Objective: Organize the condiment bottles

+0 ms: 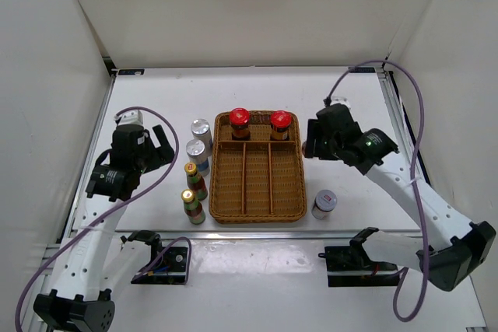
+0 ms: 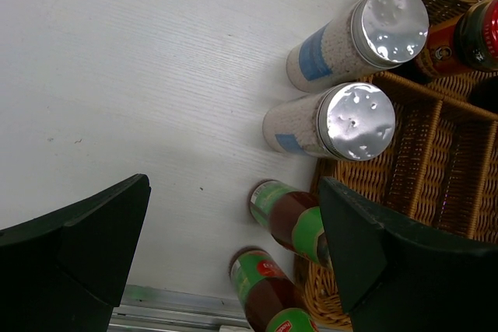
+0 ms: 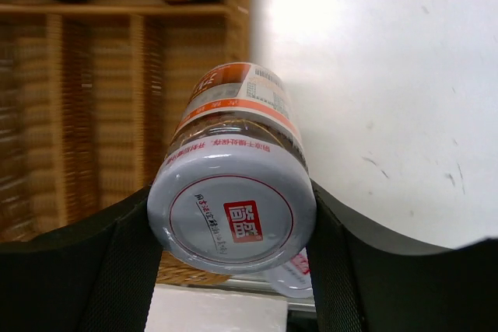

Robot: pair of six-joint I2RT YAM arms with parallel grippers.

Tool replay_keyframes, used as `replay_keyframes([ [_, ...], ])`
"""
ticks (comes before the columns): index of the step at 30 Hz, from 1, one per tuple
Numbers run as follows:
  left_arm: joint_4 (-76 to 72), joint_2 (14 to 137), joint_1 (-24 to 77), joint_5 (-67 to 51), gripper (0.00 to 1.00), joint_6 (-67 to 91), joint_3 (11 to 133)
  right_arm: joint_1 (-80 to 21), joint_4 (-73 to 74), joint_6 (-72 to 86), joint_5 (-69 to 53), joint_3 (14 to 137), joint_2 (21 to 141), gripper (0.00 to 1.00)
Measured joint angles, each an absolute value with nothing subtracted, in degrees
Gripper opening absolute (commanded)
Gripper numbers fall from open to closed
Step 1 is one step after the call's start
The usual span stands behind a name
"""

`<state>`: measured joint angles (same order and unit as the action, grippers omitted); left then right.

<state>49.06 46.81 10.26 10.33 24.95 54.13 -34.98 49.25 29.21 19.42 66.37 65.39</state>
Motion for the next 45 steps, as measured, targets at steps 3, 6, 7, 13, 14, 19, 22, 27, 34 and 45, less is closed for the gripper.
replay_keyframes([
  [3, 48.9, 46.6, 10.3, 10.4, 1.00, 24.9, 54.1, -39.8, 49.2, 28.8, 20.4, 70.9, 66.5, 0.01],
  [6, 48.9, 47.2, 10.3, 10.5, 1.00, 24.9, 54.1, -43.4, 49.2, 28.4, 20.4, 72.0, 69.6, 0.04],
  [7, 48.9, 47.6, 10.3, 10.5, 1.00, 24.9, 54.1, -44.1, 49.1, 28.2, 20.2, 71.8, 71.2, 0.06],
  [13, 49.0, 49.3, 10.3, 10.5, 1.00, 24.9, 54.1, -44.7, 45.9, 27.1, 17.8, 67.1, 78.4, 0.04],
  [14, 49.0, 49.3, 10.3, 10.5, 1.00, 24.9, 54.1, -44.8, 45.2, 26.8, 17.6, 66.5, 79.7, 0.04],
  [19, 49.0, 49.3, 10.3, 10.3, 1.00, 24.9, 54.1, -45.1, 41.5, 25.9, 16.8, 65.4, 85.8, 0.09],
  [22, 48.9, 49.3, 10.3, 10.2, 1.00, 24.9, 54.1, -45.1, 38.6, 25.3, 15.9, 64.6, 88.7, 0.22],
  [27, 48.9, 49.3, 10.3, 10.1, 1.00, 24.9, 54.1, -45.1, 35.6, 24.7, 15.9, 64.2, 91.0, 0.95],
  [34, 48.9, 49.3, 10.3, 10.0, 1.00, 24.9, 54.1, -46.9, 40.2, 24.0, 22.1, 68.9, 90.0, 1.00],
  [45, 48.9, 47.3, 10.3, 9.3, 1.00, 24.9, 54.1, -52.4, 51.4, 39.0, 34.2, 53.4, 60.1, 1.00],
])
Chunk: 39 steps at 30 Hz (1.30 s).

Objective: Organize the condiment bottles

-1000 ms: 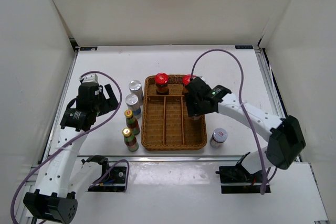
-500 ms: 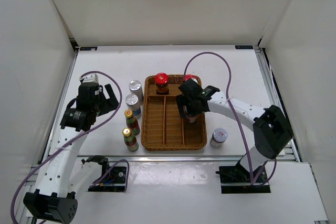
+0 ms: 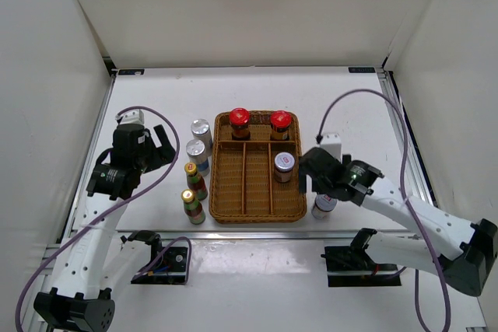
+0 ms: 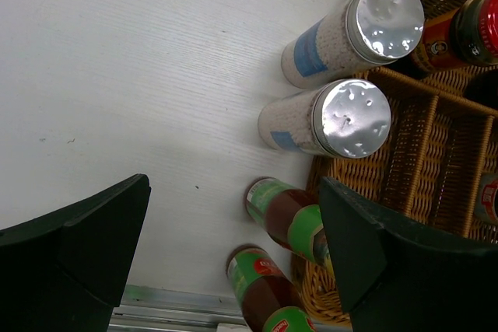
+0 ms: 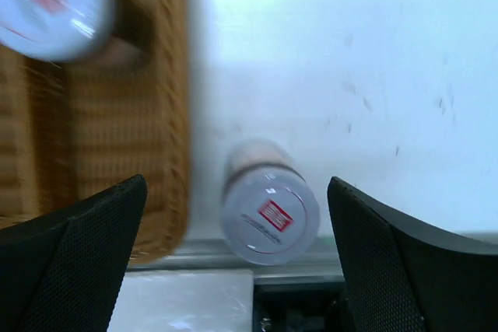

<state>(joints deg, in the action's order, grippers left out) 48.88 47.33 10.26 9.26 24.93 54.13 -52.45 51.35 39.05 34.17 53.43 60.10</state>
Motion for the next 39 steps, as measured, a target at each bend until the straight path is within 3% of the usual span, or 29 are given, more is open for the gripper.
replay_keyframes([
  [4, 48.8, 47.2, 10.3, 8.3, 1.00, 24.9, 54.1, -52.2, 55.7, 45.5, 31.3, 45.2, 59.6, 1.00],
  [10, 48.8, 47.2, 10.3, 7.7, 1.00, 24.9, 54.1, -52.3, 56.7, 54.3, 30.5, 44.1, 63.0, 1.00],
  [18, 48.8, 47.2, 10.3, 7.2, 1.00, 24.9, 54.1, -52.3, 53.9, 60.2, 28.1, 37.3, 62.0, 0.66],
  [22, 48.8, 47.2, 10.3, 7.0, 1.00, 24.9, 54.1, -52.3, 54.2, 62.4, 28.1, 37.0, 58.8, 0.55],
  [24, 48.8, 47.2, 10.3, 6.9, 1.00, 24.9, 54.1, -52.3, 54.8, 63.0, 28.5, 37.0, 57.6, 0.45],
  [28, 48.8, 47.2, 10.3, 6.8, 1.00, 24.9, 54.1, -52.3, 57.2, 63.2, 30.1, 38.4, 56.9, 0.16],
  [31, 48.8, 47.2, 10.3, 6.8, 1.00, 24.9, 54.1, -52.7, 58.5, 62.4, 31.4, 41.5, 57.1, 0.04],
  [39, 48.8, 47.2, 10.3, 6.8, 1.00, 24.9, 54.1, -62.3, 59.8, 59.0, 37.1, 54.7, 62.3, 0.00],
])
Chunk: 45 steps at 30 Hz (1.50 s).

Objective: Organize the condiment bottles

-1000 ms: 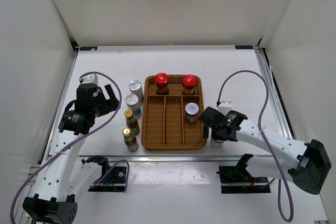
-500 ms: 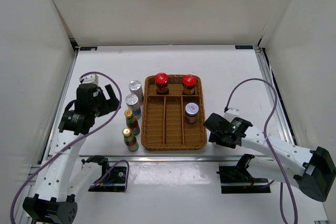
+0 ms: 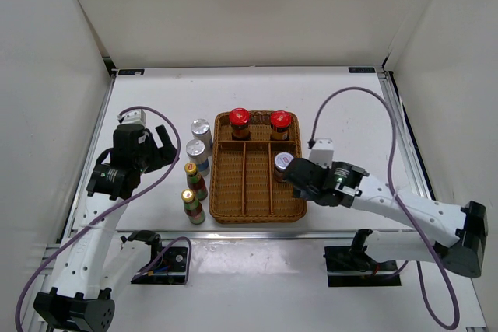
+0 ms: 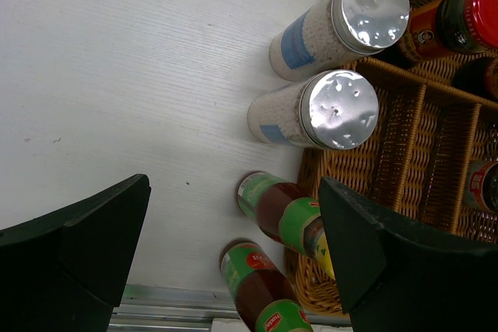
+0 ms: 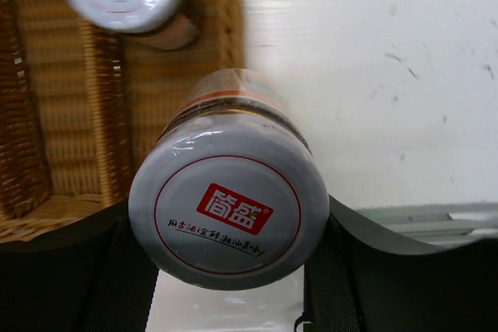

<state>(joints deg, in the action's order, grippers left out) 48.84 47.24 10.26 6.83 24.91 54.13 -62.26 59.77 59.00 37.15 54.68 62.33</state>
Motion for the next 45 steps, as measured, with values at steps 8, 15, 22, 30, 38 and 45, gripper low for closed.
replay_keyframes([
  [8, 48.8, 47.2, 10.3, 6.8, 1.00, 24.9, 54.1, -67.8, 53.2, 51.3, 35.8, 61.3, 74.6, 0.00],
  [15, 48.8, 47.2, 10.3, 6.8, 1.00, 24.9, 54.1, -61.9, 48.6, 45.5, 26.7, 61.0, 79.6, 0.09],
  [22, 48.8, 47.2, 10.3, 6.8, 1.00, 24.9, 54.1, -55.8, 43.4, 41.6, 18.5, 57.5, 79.4, 0.33],
  [30, 48.8, 47.2, 10.3, 6.8, 1.00, 24.9, 54.1, -55.9, 42.5, 38.7, 14.6, 55.6, 81.1, 0.79],
  [38, 48.6, 47.5, 10.3, 6.8, 1.00, 24.9, 54.1, -57.3, 41.8, 38.8, 16.8, 53.5, 76.1, 0.99],
  [45, 48.5, 46.5, 11.5, 9.5, 1.00, 24.9, 54.2, -67.7, 51.5, 41.9, 31.9, 58.3, 61.8, 0.99],
])
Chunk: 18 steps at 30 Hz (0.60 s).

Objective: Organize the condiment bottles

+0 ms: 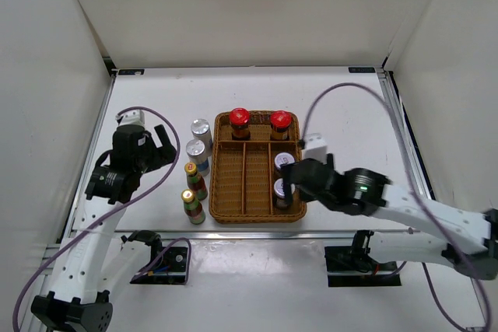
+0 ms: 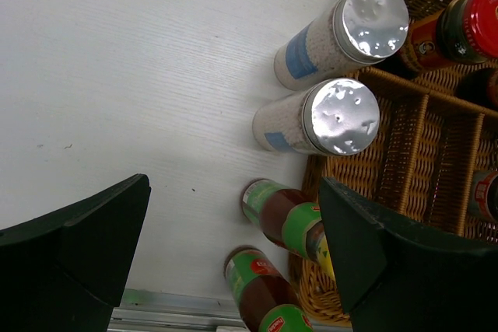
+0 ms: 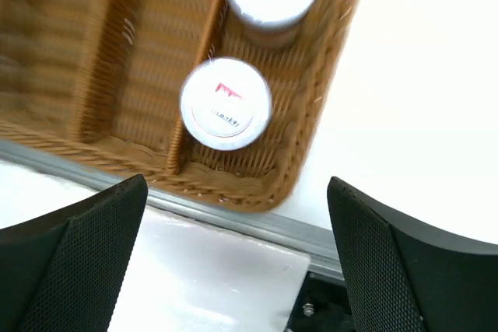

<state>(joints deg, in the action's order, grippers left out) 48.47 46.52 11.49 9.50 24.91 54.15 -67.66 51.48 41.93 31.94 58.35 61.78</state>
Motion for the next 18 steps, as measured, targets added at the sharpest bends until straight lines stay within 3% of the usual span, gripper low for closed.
replay_keyframes([
  [6, 47.3, 48.6, 11.9, 10.4, 1.00, 24.3, 60.4, -69.4, 60.8, 41.9, 43.5, 61.6, 42.7, 0.99],
  [13, 36.4, 57.8, 12.5, 6.3, 0.99, 20.1, 62.8, -69.4, 61.0, 39.3, 48.0, 50.7, 25.5, 0.99],
  [18, 30.7, 65.4, 15.4, 5.1, 0.99, 15.4, 63.8, -69.4, 60.2, 38.3, 48.4, 49.9, 24.6, 0.99],
])
